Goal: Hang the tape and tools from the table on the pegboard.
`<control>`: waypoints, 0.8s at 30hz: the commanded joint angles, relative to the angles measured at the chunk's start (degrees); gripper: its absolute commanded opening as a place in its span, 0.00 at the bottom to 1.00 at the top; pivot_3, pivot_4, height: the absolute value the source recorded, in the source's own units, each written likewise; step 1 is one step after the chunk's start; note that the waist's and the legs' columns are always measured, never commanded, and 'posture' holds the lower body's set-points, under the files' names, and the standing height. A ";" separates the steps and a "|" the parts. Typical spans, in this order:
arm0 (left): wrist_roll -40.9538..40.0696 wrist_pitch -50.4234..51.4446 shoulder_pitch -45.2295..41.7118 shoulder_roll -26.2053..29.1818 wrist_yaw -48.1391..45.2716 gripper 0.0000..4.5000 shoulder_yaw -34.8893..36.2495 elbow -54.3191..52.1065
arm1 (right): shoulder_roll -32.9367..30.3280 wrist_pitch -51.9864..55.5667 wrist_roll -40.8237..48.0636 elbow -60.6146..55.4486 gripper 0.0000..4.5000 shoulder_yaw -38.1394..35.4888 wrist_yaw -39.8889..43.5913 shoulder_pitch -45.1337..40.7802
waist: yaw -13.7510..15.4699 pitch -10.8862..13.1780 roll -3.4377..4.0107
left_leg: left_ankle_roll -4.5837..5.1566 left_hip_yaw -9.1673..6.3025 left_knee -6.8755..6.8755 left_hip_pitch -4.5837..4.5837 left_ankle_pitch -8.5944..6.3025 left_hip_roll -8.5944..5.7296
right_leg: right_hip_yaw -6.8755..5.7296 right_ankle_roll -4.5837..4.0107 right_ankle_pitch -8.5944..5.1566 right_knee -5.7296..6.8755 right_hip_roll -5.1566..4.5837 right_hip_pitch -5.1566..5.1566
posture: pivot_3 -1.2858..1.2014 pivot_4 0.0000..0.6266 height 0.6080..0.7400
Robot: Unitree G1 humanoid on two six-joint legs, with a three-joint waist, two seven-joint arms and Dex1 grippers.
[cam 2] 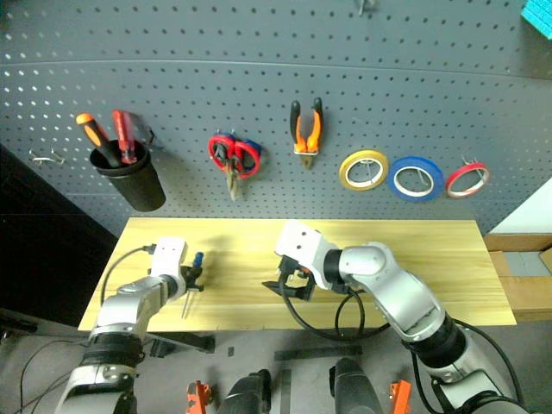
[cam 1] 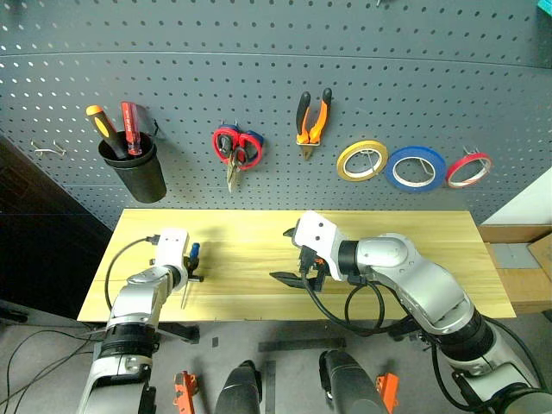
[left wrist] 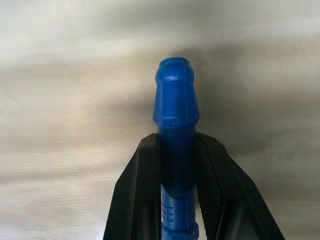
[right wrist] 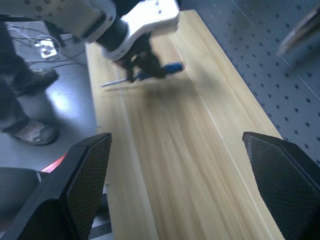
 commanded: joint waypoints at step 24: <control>-3.88 -25.92 -24.16 8.52 0.08 0.13 9.53 -4.60 | 7.31 -7.88 5.74 8.86 1.00 -12.42 -3.42 -11.07 | 0.25 -4.65 -0.64 | -0.30 -0.01 0.14 0.11 0.09 0.12 | 0.01 0.01 0.12 0.03 0.27 0.16 | 0.47 0.09 1.00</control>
